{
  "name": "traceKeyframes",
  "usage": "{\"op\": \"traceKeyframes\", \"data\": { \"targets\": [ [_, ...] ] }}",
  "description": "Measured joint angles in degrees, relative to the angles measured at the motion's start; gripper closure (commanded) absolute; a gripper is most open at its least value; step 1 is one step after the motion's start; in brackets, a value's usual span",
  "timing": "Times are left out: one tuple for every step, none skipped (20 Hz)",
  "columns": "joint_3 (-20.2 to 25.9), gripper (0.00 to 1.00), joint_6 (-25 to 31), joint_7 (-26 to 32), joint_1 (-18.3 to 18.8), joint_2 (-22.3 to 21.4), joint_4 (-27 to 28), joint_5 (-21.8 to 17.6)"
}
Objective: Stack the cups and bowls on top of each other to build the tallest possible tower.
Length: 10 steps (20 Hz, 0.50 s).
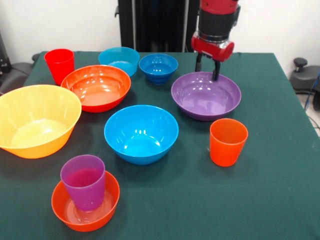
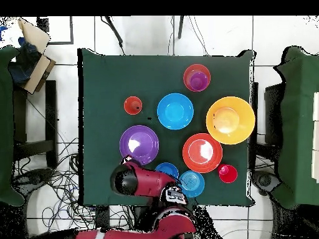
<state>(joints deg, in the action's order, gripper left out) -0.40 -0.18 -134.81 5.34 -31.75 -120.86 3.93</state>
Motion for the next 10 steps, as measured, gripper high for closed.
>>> {"op": "traceKeyframes", "data": {
  "targets": [
    [0.31, 0.0, 1.11, 0.0, 0.67, -1.02, -0.38, 0.0],
    [0.62, 0.0, 2.22, 0.0, 1.33, -2.04, -0.77, 0.0],
    [0.68, 0.0, 4.06, 0.0, 2.04, -3.47, -1.07, -0.01],
    [0.68, 0.0, 4.53, 0.0, 2.19, -3.87, -1.12, -0.01],
    [0.68, 0.0, 4.88, 0.0, 2.3, -4.21, -1.14, 0.0],
    [0.68, 0.0, 5.43, 0.0, 2.4, -4.84, -1.15, 0.0],
    [0.69, 0.0, 5.43, 0.0, 2.37, -4.99, -1.16, -0.01],
    [0.7, 0.0, 5.43, 0.0, 2.34, -4.99, -1.16, -0.02],
    [0.7, 0.0, 5.43, 0.0, 2.31, -4.99, -1.17, -0.04],
    [0.71, 0.0, 5.43, 0.0, 2.31, -4.92, -1.17, -0.13]
  ]
}}
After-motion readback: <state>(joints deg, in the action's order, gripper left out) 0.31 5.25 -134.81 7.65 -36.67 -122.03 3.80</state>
